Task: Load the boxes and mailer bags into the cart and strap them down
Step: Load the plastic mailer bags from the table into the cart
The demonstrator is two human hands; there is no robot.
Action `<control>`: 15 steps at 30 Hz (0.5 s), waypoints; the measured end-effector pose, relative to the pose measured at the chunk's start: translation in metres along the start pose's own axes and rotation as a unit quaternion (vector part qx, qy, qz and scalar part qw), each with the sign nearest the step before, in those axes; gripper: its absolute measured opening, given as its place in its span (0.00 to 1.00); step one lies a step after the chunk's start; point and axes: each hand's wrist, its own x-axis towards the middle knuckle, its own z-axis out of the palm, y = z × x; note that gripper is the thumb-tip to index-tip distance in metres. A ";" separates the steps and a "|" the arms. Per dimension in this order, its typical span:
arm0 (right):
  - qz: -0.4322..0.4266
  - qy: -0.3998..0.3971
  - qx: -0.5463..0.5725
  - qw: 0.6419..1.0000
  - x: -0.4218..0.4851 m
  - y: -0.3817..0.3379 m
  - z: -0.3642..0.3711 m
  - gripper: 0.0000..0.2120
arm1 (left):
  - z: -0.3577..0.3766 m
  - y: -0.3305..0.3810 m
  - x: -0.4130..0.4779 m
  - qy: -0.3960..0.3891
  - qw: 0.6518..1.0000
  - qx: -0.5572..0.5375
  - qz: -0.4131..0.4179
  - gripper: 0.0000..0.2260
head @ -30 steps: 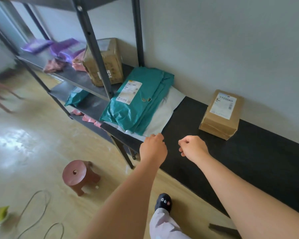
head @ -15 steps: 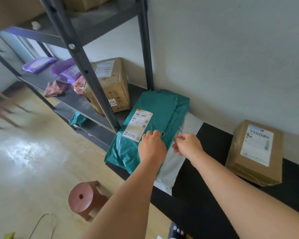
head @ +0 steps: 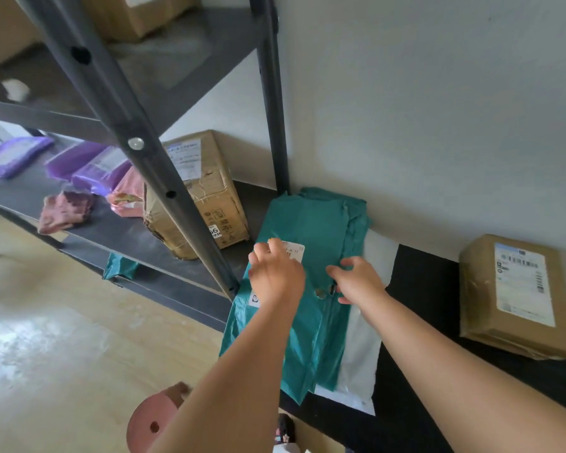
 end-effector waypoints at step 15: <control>0.018 0.153 0.079 0.985 0.003 0.014 0.035 0.14 | -0.001 -0.027 0.036 -0.090 0.995 -0.046 -0.012 0.33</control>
